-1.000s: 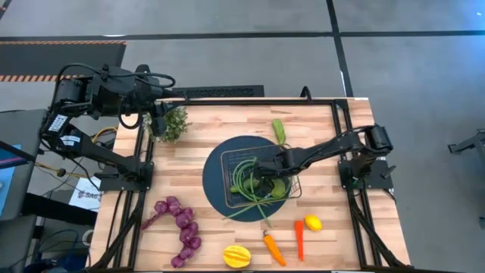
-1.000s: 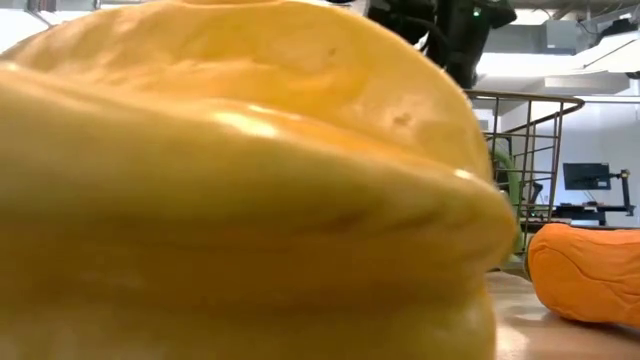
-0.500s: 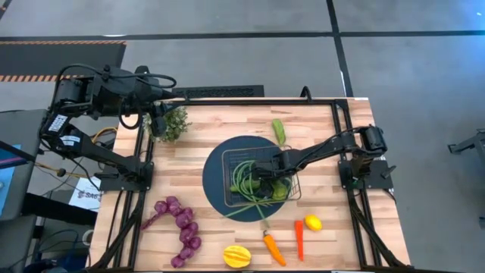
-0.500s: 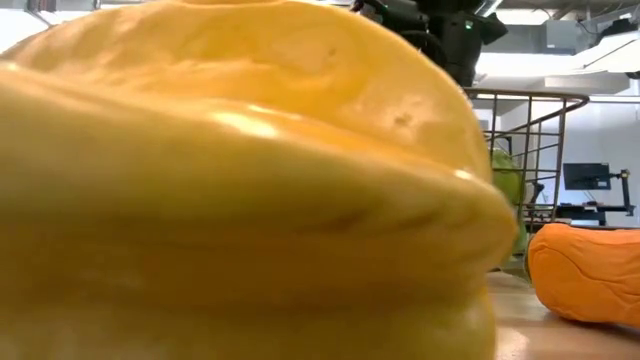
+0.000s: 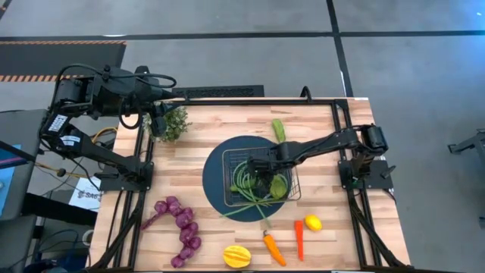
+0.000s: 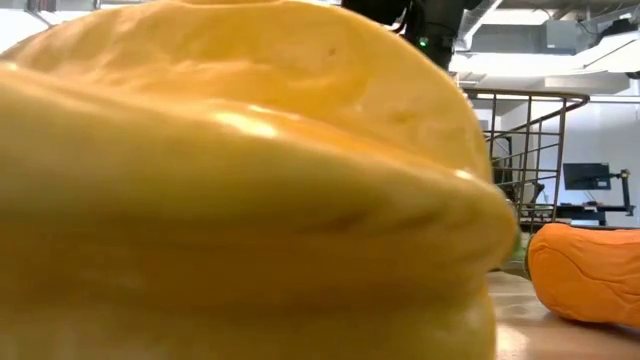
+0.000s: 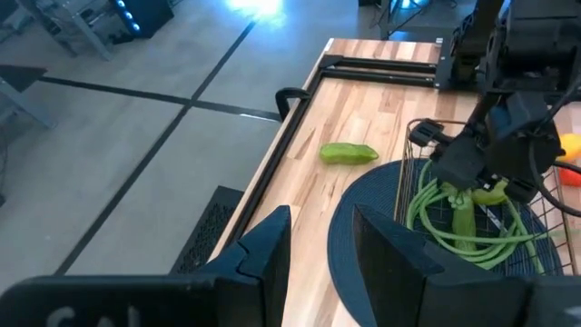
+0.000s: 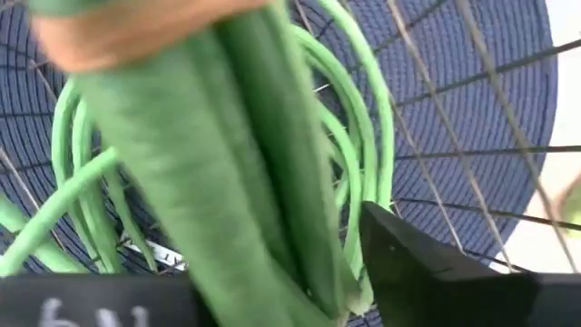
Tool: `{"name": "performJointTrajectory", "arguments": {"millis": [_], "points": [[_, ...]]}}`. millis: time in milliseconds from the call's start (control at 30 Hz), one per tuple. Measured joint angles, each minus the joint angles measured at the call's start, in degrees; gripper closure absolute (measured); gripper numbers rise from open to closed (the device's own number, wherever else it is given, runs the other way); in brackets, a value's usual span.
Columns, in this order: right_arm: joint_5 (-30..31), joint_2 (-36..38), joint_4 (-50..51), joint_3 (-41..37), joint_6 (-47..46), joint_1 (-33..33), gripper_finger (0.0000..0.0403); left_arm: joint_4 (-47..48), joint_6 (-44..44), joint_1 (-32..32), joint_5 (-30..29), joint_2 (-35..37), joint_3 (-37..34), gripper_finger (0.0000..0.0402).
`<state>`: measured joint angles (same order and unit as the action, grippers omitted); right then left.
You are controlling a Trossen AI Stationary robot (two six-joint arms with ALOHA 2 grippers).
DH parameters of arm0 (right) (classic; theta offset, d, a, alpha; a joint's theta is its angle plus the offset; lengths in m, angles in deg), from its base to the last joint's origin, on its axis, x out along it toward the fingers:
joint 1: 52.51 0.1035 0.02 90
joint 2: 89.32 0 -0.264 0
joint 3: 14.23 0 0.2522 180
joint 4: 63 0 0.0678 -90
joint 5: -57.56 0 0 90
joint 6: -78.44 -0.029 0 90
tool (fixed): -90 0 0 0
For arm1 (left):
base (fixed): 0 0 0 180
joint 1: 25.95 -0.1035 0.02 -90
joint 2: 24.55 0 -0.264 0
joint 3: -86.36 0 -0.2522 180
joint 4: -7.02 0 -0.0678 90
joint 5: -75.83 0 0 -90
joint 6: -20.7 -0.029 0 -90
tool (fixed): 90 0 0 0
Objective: Build produce basket
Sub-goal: Put the green beans into the gold wire basket
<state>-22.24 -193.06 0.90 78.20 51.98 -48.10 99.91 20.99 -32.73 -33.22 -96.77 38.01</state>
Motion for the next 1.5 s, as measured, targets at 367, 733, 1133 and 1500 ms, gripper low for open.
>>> {"name": "performJointTrajectory", "arguments": {"millis": [367, 733, 1133, 1500], "points": [[-1.9, 0.0, 4.0, 0.6, -3.1, -0.2, 0.0152, 1.2, -0.2, 0.0, 0.1, 0.0, 0.0, 0.0290], [-0.2, 0.1, 8.7, 8.8, -0.2, 2.0, 0.0147, 1.2, -0.2, 0.0, -0.1, 0.0, 0.0, 0.0290], [0.6, -4.0, 9.3, 9.0, 1.3, 0.6, 0.0147, 1.2, -0.3, 0.0, 0.0, 0.0, 0.0, 0.0290], [-1.6, -5.9, 9.1, 9.1, 1.0, -1.2, 0.0147, 1.2, -1.6, 0.0, 0.1, 0.0, 0.0, 0.0290]]}}
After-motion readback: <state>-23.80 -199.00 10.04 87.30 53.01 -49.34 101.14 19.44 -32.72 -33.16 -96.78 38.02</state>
